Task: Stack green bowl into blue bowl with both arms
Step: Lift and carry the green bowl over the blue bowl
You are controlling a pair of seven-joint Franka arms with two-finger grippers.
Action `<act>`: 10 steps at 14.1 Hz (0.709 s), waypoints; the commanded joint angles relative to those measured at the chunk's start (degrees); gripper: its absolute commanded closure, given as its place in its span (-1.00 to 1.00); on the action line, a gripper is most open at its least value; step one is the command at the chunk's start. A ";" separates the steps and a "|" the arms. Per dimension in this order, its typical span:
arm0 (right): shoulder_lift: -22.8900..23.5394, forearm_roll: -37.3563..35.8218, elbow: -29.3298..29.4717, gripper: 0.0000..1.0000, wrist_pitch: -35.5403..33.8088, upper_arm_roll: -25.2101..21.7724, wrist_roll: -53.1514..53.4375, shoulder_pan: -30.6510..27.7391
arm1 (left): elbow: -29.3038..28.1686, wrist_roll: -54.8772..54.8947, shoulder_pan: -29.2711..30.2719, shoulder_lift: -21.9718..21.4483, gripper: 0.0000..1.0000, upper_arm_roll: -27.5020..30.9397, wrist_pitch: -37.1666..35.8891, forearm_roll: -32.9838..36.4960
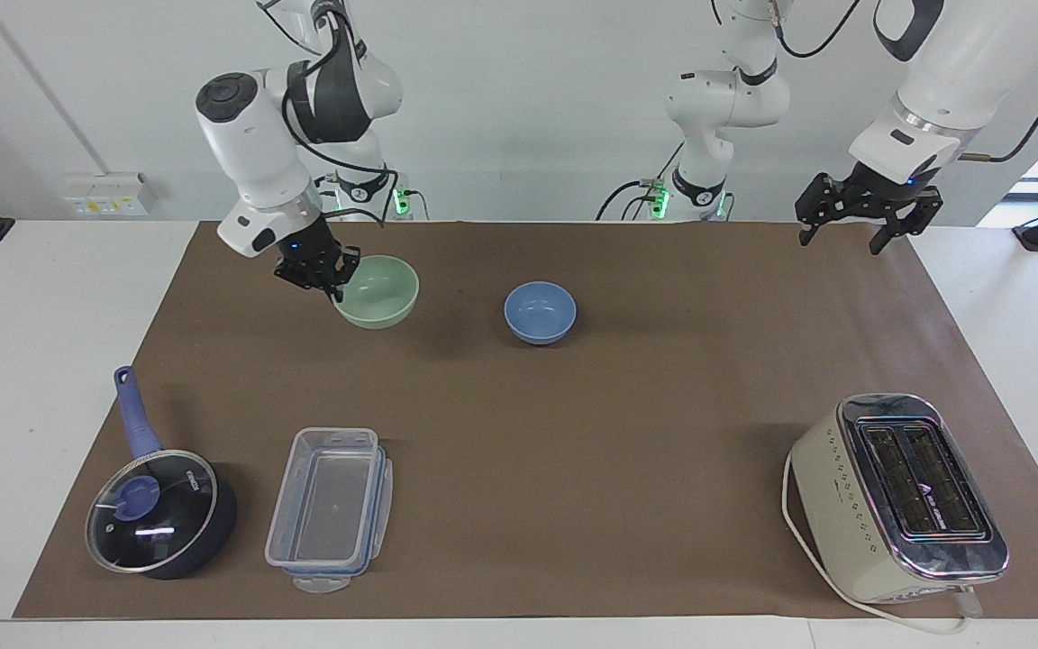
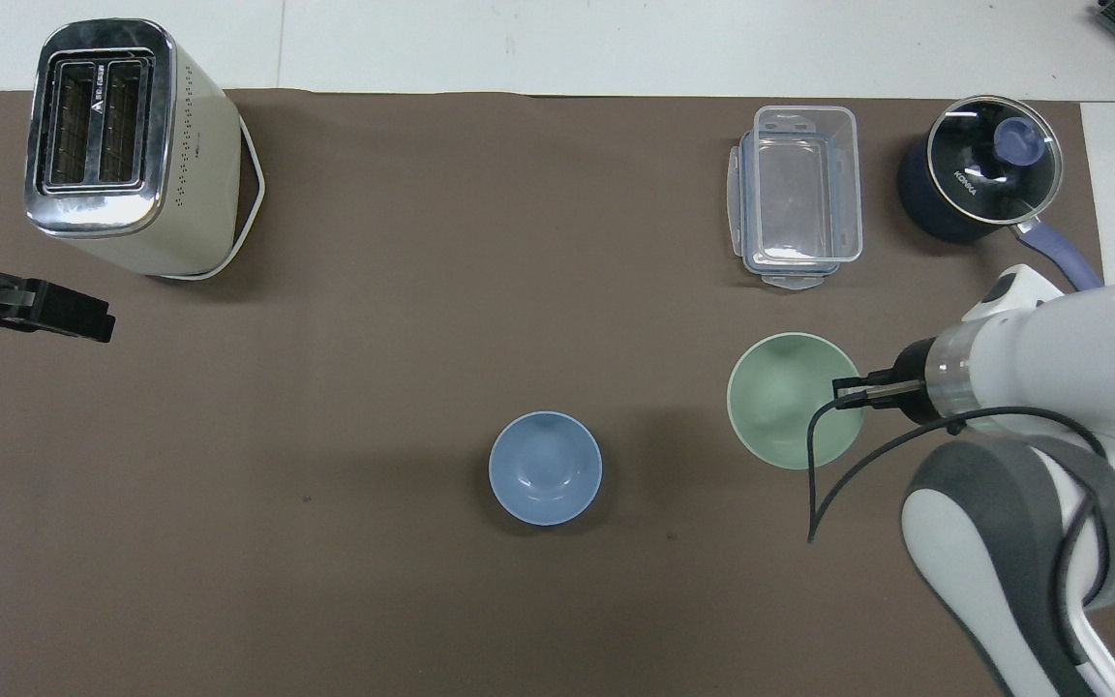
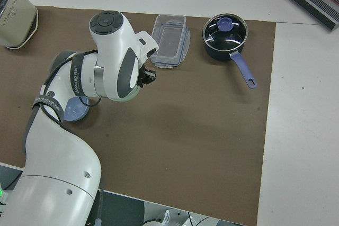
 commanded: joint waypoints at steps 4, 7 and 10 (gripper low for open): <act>3.77 5.87 0.43 1.00 5.38 -0.17 11.80 11.17 | 0.05 -0.59 1.36 -0.59 -1.00 -0.53 -0.53 0.94; 5.62 5.87 0.43 1.00 8.91 -0.17 19.01 17.24 | -0.04 -0.59 1.81 -0.59 -1.00 -0.53 -0.70 0.68; 7.64 5.96 0.43 1.00 11.36 -0.08 22.80 20.76 | -0.04 -0.50 1.81 -0.59 -1.00 -0.53 -0.70 0.68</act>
